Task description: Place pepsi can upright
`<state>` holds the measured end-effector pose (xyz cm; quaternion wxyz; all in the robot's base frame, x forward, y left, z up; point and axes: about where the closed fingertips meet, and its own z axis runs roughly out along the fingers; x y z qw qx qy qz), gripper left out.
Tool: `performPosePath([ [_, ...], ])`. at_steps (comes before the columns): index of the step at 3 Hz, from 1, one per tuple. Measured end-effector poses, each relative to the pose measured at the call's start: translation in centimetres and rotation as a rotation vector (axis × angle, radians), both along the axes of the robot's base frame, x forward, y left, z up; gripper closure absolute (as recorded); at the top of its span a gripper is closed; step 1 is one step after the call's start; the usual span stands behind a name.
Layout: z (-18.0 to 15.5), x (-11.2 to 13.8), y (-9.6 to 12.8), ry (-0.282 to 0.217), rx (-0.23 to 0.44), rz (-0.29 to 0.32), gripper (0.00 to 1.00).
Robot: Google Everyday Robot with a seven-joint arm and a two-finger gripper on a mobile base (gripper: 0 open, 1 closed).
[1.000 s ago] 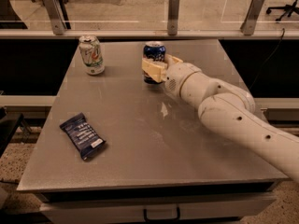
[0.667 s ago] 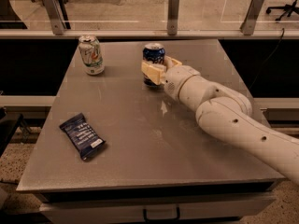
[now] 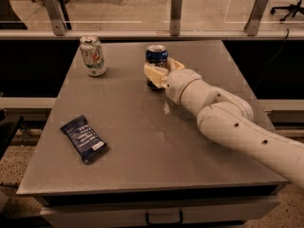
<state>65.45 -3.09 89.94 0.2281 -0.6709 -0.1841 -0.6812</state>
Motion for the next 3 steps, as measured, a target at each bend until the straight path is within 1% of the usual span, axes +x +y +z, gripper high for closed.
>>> performPosePath([
  [1, 0.08, -0.01, 0.14, -0.001, 0.0, 0.002, 0.18],
  [2, 0.19, -0.02, 0.33, -0.002, 0.0, 0.005, 0.0],
  [3, 0.19, -0.02, 0.33, -0.002, 0.0, 0.005, 0.0],
])
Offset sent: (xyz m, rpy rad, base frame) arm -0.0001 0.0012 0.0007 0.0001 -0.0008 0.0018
